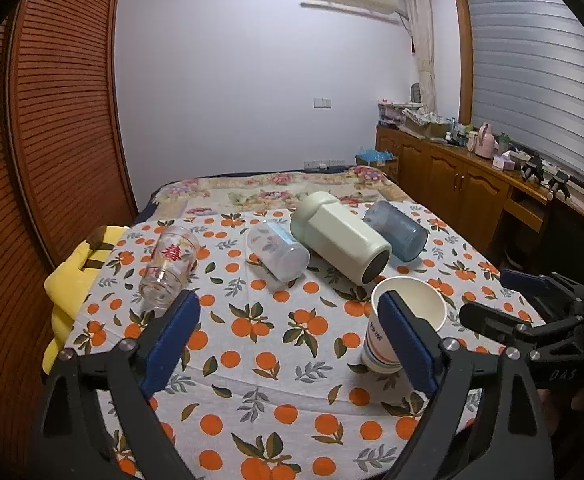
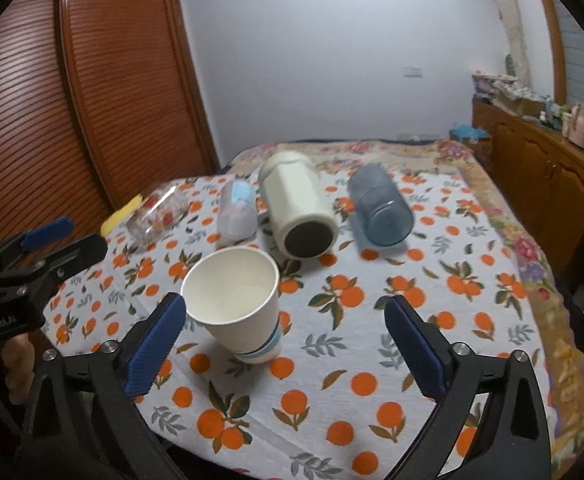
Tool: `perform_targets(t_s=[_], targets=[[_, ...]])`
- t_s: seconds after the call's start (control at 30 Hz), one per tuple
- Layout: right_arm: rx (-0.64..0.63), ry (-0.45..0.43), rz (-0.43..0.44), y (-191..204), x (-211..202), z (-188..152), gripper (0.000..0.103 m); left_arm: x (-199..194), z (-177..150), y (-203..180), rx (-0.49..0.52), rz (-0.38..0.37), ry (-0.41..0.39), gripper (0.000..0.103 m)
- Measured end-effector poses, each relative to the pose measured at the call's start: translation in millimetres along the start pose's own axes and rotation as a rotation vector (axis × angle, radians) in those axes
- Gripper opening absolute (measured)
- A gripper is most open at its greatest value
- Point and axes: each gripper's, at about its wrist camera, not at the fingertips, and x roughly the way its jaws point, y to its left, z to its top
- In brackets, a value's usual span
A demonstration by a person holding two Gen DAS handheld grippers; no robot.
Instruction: Flip cup upright
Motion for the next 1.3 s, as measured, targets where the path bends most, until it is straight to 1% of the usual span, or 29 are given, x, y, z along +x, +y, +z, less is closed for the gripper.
perform_targets(t_s=[0.23,0.5,1.3], targets=[[0.011,-0.065,-0.047,1.4,-21.1,-3.1,0.102,-15.1,-3.8,-2.9,0.001,0.009,-0.001,0.093],[0.0,-0.116,-0.085,3.8,-35.7,-6.7,0.102,-26.3,-9.8,-1.6,-0.008,0.015,-0.008,0.093],[-0.001,-0.114,-0.084,7.1,-37.7,-8.1,0.103,-32.9,-10.4,2.1,-0.022,0.011,-0.023,0.093]])
